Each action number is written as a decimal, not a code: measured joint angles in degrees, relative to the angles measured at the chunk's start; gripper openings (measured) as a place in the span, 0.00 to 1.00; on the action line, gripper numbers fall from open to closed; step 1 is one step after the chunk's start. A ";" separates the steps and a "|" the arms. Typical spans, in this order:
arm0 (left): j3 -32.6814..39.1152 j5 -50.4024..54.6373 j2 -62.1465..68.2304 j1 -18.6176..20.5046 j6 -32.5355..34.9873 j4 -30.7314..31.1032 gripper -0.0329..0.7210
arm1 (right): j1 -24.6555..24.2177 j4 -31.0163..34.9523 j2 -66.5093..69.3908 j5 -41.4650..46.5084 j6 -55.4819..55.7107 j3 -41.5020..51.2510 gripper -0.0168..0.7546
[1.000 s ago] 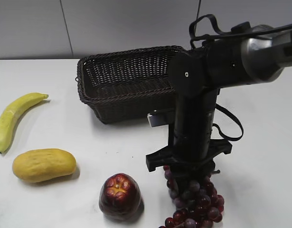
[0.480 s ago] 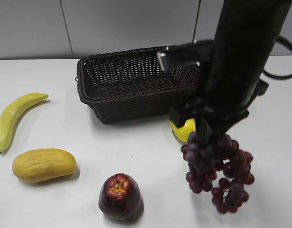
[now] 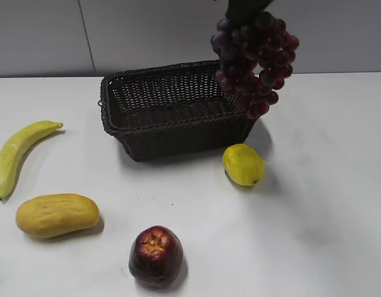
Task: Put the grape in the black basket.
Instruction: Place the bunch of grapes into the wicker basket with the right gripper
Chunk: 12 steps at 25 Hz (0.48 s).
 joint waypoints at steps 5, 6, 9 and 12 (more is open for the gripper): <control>0.00 0.00 0.00 0.00 0.00 0.00 0.33 | -1.93 -1.32 10.84 0.00 -16.59 -10.30 0.15; 0.00 0.00 0.00 0.00 0.00 0.00 0.33 | -2.42 -1.34 13.25 0.00 -18.02 -11.91 0.15; 0.00 0.00 0.00 0.00 0.00 0.00 0.33 | -3.78 -1.51 19.36 -1.24 -23.03 -15.44 0.15; 0.00 0.00 0.00 0.00 0.00 0.00 0.33 | -4.39 -1.90 23.35 -5.54 -28.83 -16.70 0.15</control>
